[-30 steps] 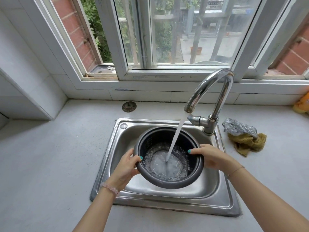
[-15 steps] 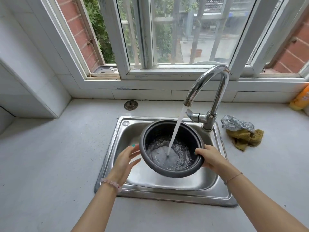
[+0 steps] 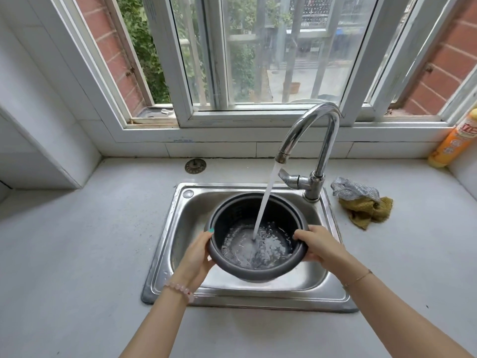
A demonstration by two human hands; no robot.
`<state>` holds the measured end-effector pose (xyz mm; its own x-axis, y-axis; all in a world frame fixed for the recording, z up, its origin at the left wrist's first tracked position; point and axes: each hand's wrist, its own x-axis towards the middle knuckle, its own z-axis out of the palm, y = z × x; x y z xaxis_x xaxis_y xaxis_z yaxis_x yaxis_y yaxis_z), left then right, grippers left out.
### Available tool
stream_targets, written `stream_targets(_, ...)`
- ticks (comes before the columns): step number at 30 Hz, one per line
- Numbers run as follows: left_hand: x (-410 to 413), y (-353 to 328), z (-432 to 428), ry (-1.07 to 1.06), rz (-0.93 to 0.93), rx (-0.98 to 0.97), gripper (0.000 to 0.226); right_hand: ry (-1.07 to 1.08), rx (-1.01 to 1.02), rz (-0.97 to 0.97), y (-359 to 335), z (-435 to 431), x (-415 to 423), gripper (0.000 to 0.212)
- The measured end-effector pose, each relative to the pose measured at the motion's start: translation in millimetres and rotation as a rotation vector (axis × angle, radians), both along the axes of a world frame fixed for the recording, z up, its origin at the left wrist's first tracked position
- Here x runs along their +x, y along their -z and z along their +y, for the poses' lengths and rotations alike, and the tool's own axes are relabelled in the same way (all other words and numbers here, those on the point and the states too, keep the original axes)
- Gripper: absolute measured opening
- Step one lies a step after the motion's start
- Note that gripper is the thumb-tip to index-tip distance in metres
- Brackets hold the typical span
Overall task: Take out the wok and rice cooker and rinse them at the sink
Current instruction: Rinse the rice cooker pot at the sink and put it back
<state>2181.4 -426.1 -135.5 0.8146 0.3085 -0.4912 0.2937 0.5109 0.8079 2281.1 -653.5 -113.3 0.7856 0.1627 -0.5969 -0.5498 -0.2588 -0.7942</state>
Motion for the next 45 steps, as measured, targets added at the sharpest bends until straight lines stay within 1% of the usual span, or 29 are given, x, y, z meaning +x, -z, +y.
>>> stream_targets(2, 13.6, -5.8, 2.7, 0.019, 0.008, 0.031, 0.02, 0.018, -0.012, -0.028, -3.6, 5.4, 8.0, 0.004)
stream_targets(6, 35.8, -8.9, -13.7, 0.118, 0.015, 0.057, 0.017, 0.064, -0.032, -0.051, -6.8, -12.9, 16.0, 0.006)
stream_targets(11, 9.4, 4.8, -17.6, 0.188, 0.043, 0.07, 0.023, 0.044, 0.003, 0.076, 9.5, -28.7, 4.5, 0.005)
stream_targets(14, -8.9, 9.8, -1.4, 0.122, 0.061, 0.079, 0.022, 0.008, 0.04, 0.113, 18.4, -11.3, -1.7, 0.005)
stream_targets(17, -3.9, 6.7, 10.5, 0.088, 0.061, 0.08, 0.021, -0.008, 0.051, 0.089, 19.6, 1.8, 1.8, 0.004)
stream_targets(20, 12.0, -0.7, 7.3, 0.131, 0.029, 0.099, 0.024, 0.063, 0.065, 0.06, 15.8, -1.8, 9.4, 0.01)
stream_targets(25, 24.8, -2.6, -11.4, 0.204, 0.011, 0.092, 0.025, 0.11, 0.071, 0.016, 10.8, -27.6, 8.8, 0.005)
stream_targets(27, 18.5, -1.2, -11.5, 0.208, 0.002, 0.081, 0.025, 0.086, 0.061, 0.019, 14.8, -31.6, 6.6, 0.006)
stream_targets(30, 4.6, -1.4, 1.2, 0.159, -0.014, 0.06, 0.024, 0.026, 0.091, 0.03, 18.1, -19.3, 2.8, 0.01)
stream_targets(32, 2.3, -4.1, 11.5, 0.121, -0.031, 0.054, 0.023, -0.009, 0.107, 0.001, 15.4, -6.8, 3.9, 0.011)
stream_targets(35, 10.8, -7.5, 13.9, 0.093, -0.032, 0.054, 0.021, 0.004, 0.1, -0.052, 8.1, 1.2, 8.9, 0.012)
stream_targets(39, 19.4, -8.0, -0.1, 0.168, -0.009, 0.069, 0.02, 0.054, 0.049, -0.049, 5.5, -12.2, 9.2, 0.01)
stream_targets(42, 12.1, -6.0, -0.3, 0.218, 0.033, 0.093, 0.016, -0.008, -0.014, 0.002, 8.9, -22.7, 4.9, 0.006)
stream_targets(45, 3.4, -3.2, 14.7, 0.23, 0.069, 0.126, 0.021, -0.07, -0.003, 0.061, 14.2, -17.6, -0.5, 0.005)
